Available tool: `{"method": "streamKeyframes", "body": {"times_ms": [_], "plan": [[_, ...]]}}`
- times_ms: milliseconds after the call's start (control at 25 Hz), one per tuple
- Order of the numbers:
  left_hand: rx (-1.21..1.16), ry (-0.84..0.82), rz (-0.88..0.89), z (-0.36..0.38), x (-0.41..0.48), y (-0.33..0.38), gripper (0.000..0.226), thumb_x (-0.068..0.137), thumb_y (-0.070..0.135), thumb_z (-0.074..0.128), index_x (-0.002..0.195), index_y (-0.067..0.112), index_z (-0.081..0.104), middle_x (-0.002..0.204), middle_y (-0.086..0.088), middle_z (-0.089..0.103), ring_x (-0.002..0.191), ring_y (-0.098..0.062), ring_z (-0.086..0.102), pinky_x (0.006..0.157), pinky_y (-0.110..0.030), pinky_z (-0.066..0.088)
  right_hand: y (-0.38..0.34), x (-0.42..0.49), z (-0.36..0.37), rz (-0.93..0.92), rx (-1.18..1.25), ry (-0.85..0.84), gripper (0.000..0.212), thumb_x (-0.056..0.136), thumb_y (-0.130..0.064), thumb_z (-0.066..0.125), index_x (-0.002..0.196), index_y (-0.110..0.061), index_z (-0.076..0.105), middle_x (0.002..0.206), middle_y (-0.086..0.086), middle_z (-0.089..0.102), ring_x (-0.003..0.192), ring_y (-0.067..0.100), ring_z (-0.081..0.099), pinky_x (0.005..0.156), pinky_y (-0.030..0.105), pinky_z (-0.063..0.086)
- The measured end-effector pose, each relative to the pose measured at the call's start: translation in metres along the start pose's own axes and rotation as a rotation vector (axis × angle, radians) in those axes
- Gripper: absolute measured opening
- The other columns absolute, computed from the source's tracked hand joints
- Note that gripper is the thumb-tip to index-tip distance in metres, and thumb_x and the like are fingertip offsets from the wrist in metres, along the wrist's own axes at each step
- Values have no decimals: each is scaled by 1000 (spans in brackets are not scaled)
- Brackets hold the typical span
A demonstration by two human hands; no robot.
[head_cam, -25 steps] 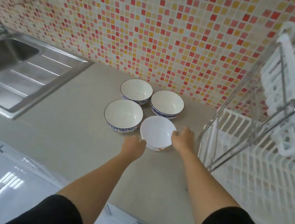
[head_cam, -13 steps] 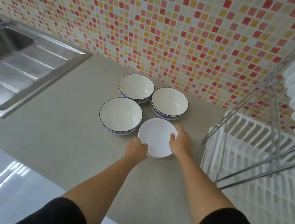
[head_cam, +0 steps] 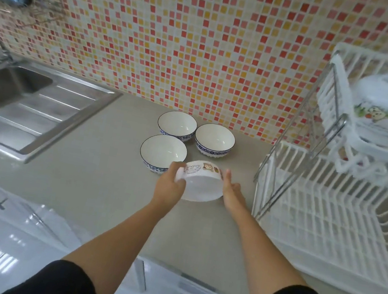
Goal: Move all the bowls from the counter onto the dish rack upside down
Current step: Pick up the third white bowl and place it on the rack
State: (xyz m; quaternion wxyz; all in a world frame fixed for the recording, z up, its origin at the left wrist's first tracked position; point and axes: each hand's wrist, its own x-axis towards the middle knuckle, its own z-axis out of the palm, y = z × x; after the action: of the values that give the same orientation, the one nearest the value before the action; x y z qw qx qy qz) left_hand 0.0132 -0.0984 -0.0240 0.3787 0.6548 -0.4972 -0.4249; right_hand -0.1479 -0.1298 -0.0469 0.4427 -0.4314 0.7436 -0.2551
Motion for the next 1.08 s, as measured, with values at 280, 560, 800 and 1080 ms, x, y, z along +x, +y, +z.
{"method": "streamKeyframes", "body": {"times_ms": [280, 560, 800, 1080], "plan": [[-388, 110, 101, -25, -44, 34, 41, 92, 37, 38, 127, 18, 48, 130, -5, 53, 117, -20, 50, 100, -36, 41, -16, -77, -8, -244, 205, -78, 84, 66, -80, 49, 128, -25, 41, 121, 0, 58, 113, 19, 58, 89, 29, 43], [-466, 207, 421, -46, -69, 130, 49, 95, 31, 39, 142, 20, 38, 145, 0, 36, 125, -9, 39, 105, -27, 32, -95, -144, -59, -729, 257, 124, 42, 84, -53, 60, 122, -41, 47, 110, -20, 62, 102, 3, 60, 90, 21, 46], [-554, 154, 755, -49, -98, 213, 42, 86, 30, 40, 127, 20, 45, 123, 1, 51, 113, -14, 54, 86, -24, 52, -129, -189, -135, -1086, 268, 273, 66, 78, -46, 69, 135, -34, 37, 131, -11, 54, 117, 4, 57, 95, 25, 51], [-454, -105, 804, 34, -110, 277, 22, 96, 32, 39, 116, 27, 48, 111, 13, 53, 109, 0, 52, 84, -14, 47, -91, -190, -263, -1031, 133, 460, 82, 73, -38, 77, 139, -36, 30, 131, -27, 40, 122, -13, 39, 88, -8, 32]]}}
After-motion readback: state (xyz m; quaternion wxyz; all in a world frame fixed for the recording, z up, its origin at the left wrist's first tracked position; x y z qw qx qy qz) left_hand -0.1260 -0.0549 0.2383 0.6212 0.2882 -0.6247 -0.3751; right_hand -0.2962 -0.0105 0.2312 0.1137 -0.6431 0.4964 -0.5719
